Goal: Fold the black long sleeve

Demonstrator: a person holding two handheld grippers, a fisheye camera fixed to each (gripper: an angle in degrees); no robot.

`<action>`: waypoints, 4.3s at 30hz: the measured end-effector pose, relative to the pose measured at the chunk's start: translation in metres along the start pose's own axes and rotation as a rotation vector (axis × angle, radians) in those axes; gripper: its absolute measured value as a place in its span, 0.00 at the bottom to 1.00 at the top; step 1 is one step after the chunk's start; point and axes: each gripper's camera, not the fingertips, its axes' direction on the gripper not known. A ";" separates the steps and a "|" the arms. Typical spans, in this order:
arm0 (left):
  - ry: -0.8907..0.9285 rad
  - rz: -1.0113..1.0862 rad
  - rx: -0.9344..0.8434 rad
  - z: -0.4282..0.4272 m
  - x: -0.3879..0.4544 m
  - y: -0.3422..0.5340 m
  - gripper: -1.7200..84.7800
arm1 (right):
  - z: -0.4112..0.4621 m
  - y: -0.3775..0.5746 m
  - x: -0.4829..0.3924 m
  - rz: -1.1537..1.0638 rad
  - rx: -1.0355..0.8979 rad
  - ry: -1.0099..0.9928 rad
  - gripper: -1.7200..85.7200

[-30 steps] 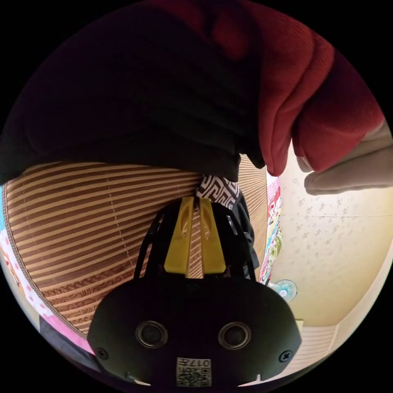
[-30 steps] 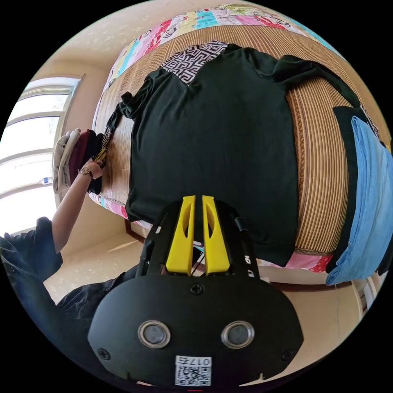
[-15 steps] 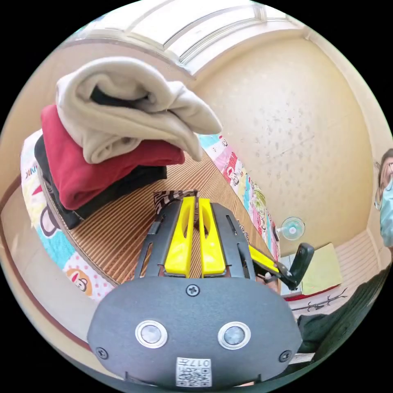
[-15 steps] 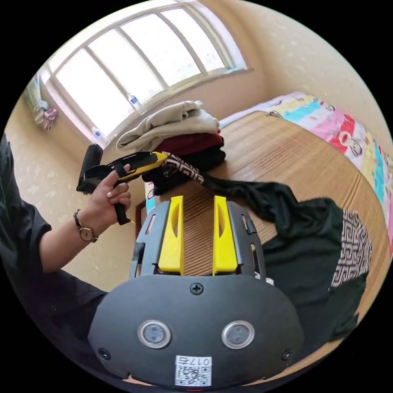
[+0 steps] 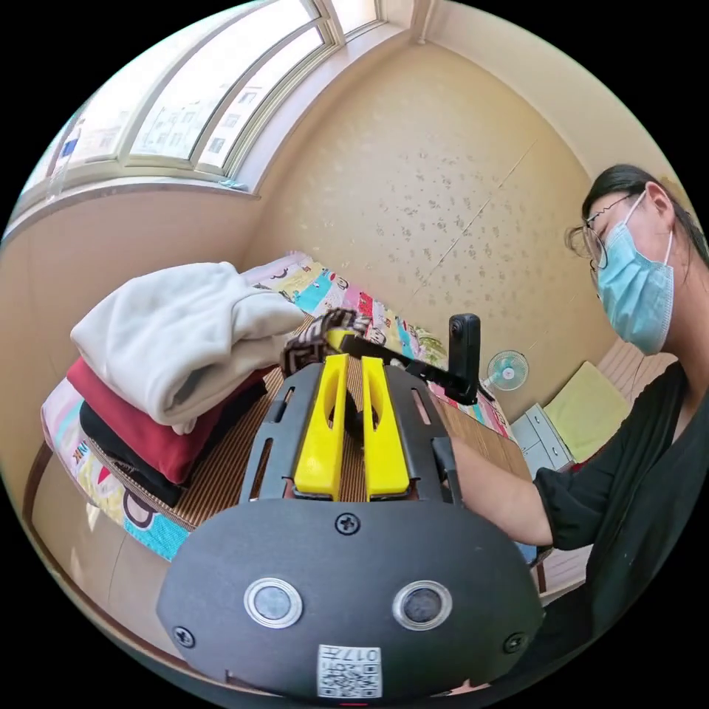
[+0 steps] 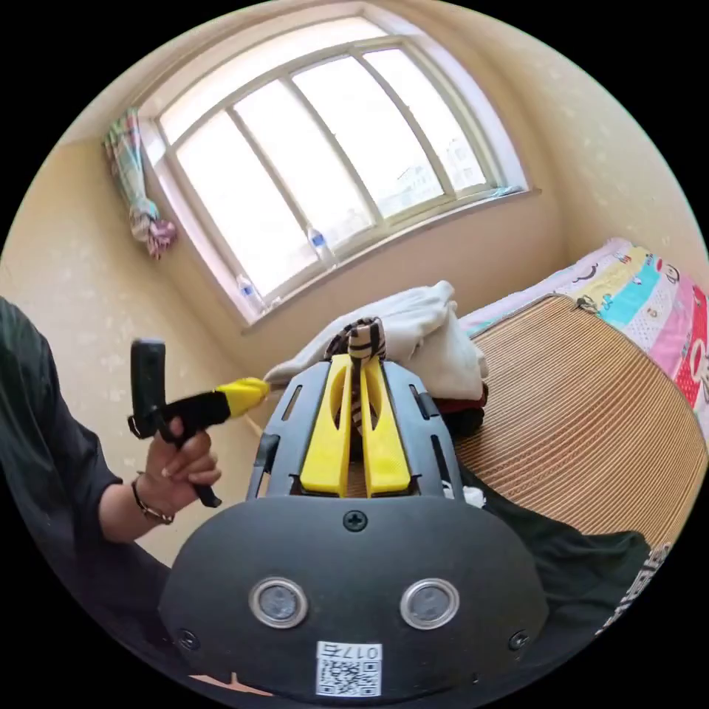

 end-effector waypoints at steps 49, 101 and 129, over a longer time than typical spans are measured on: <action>0.147 -0.072 -0.566 0.463 -0.069 0.053 0.14 | -0.474 0.384 0.208 1.202 0.763 0.389 0.09; -0.257 -0.147 -0.487 0.402 0.136 0.285 0.04 | -0.657 0.269 0.231 1.650 -0.141 0.803 0.06; 0.036 -0.004 -0.449 0.307 0.346 0.183 0.07 | -0.684 0.196 0.018 1.183 0.441 0.285 0.05</action>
